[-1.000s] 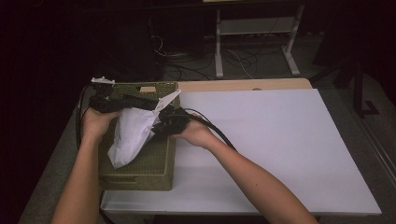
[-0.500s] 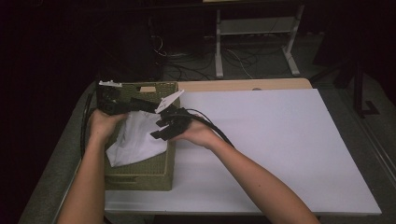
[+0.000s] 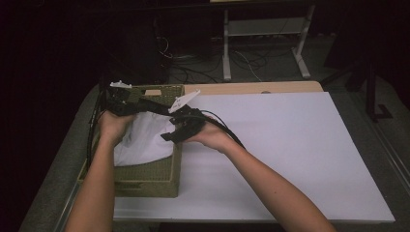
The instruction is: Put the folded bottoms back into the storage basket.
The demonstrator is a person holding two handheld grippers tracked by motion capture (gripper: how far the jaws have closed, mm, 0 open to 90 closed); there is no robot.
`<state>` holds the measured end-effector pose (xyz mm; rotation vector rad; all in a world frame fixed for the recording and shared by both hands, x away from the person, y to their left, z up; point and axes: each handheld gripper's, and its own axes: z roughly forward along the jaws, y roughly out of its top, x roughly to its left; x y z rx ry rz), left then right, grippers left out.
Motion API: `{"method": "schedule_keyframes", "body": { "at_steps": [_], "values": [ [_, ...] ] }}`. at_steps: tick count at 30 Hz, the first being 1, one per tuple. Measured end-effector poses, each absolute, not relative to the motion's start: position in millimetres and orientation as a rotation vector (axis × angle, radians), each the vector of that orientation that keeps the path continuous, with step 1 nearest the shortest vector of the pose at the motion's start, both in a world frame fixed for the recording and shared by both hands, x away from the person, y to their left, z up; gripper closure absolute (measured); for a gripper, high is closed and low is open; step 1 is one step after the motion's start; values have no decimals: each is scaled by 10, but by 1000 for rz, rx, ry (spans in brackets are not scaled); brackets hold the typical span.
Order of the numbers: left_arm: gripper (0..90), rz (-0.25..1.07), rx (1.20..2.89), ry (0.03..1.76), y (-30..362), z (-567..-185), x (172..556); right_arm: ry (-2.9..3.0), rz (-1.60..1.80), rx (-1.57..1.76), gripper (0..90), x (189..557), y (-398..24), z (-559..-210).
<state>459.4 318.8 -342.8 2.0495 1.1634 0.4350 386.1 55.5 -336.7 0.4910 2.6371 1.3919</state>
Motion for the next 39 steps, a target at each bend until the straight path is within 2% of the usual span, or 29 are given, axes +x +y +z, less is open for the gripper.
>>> {"method": "schedule_keyframes", "body": {
  "at_steps": [6,9,12,24,33,39],
  "values": [
    [721,457,2056,1198,3224,-3482,4656,2623,1395,501,315,3870,519,-3350],
    [550,515,1998,1239,3258,-3462,4666,2616,1394,510,304,3878,500,-3338],
    [422,545,1999,1232,3259,-3428,4652,2611,1398,520,297,3890,475,-3336],
    [149,500,1972,1213,3208,-3206,4479,2587,1420,586,235,3977,288,-3322],
    [90,450,1989,1134,2988,-3109,4278,2565,1442,629,203,4023,22,-3324],
    [3,424,1995,1093,2848,-3065,4145,2544,1449,650,187,4006,-159,-3320]
  ]
}}
